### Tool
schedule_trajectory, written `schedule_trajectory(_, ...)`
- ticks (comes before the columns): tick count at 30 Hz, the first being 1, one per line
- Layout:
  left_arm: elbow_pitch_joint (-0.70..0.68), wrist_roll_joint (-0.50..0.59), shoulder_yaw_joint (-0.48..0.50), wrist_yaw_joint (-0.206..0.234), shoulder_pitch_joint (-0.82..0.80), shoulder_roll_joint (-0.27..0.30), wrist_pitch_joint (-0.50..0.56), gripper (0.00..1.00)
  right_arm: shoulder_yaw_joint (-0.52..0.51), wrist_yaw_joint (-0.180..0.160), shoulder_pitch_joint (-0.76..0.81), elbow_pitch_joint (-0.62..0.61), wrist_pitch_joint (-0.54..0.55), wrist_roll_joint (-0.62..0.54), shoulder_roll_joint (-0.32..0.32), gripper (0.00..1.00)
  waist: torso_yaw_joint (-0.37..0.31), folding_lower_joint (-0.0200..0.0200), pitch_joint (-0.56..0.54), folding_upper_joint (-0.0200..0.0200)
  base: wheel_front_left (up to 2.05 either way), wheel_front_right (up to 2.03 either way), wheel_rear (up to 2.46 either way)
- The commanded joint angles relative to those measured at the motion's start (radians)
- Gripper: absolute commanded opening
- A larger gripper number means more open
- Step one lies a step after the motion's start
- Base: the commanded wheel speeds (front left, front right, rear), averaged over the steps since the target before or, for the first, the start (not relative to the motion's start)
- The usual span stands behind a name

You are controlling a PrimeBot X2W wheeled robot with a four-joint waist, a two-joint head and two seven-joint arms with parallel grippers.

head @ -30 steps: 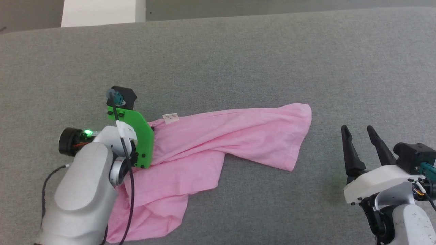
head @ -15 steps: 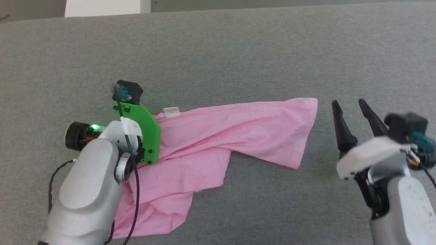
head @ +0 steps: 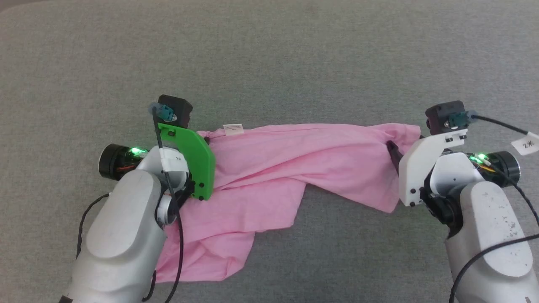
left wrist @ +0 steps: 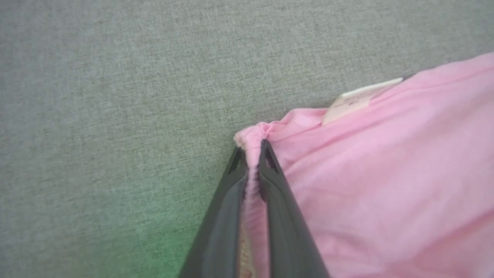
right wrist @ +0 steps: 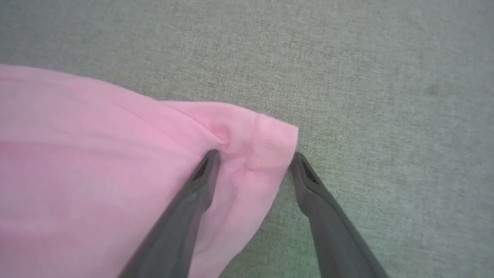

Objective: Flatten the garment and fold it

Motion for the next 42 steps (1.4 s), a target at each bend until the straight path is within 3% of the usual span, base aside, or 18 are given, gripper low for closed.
schedule_trajectory(1,0.031,-0.004,-0.019,-0.01,0.03,-0.011,0.009,0.0,0.011,-0.001,0.004,0.005,0.034,-0.002,0.002,0.27,0.006,0.0,0.004,-0.0001,0.0,0.0,0.0)
schedule_trajectory(2,0.034,-0.005,-0.02,-0.011,0.028,-0.012,0.004,0.0,0.016,-0.001,0.01,-0.005,0.056,-0.004,0.002,0.0,0.008,0.0,0.004,-0.0001,0.0,0.0,0.0)
schedule_trajectory(13,-0.038,-0.038,0.057,-0.04,-0.033,0.012,-0.208,0.0,0.01,-0.001,-0.003,-0.173,-0.005,0.048,0.002,0.0,-0.019,0.0,-0.028,-0.0001,0.0,0.0,0.0)
schedule_trajectory(20,-0.158,-0.153,0.165,-0.084,-0.185,0.036,-0.274,0.0,0.014,-0.001,-0.184,-0.258,0.012,0.017,-0.012,0.0,-0.038,0.0,-0.024,-0.0001,0.0,0.0,0.0)
schedule_trajectory(29,-0.179,-0.138,0.232,-0.044,-0.464,0.055,-0.299,0.0,0.01,-0.001,-0.579,-0.128,-0.059,0.017,-0.071,0.0,-0.052,0.0,0.08,-0.0001,0.0,0.0,0.0)
schedule_trajectory(37,-0.092,-0.089,0.297,0.015,-0.73,0.062,-0.434,0.0,0.025,-0.001,-0.919,0.038,-0.251,-0.044,-0.07,0.0,-0.076,0.0,0.196,-0.0001,0.0,0.0,0.0)
schedule_trajectory(42,-0.035,-0.068,0.303,0.021,-0.828,0.054,-0.52,0.0,-0.007,-0.001,-1.064,0.131,-0.378,-0.075,-0.047,0.0,-0.076,0.0,0.235,-0.0001,0.0,0.0,0.0)
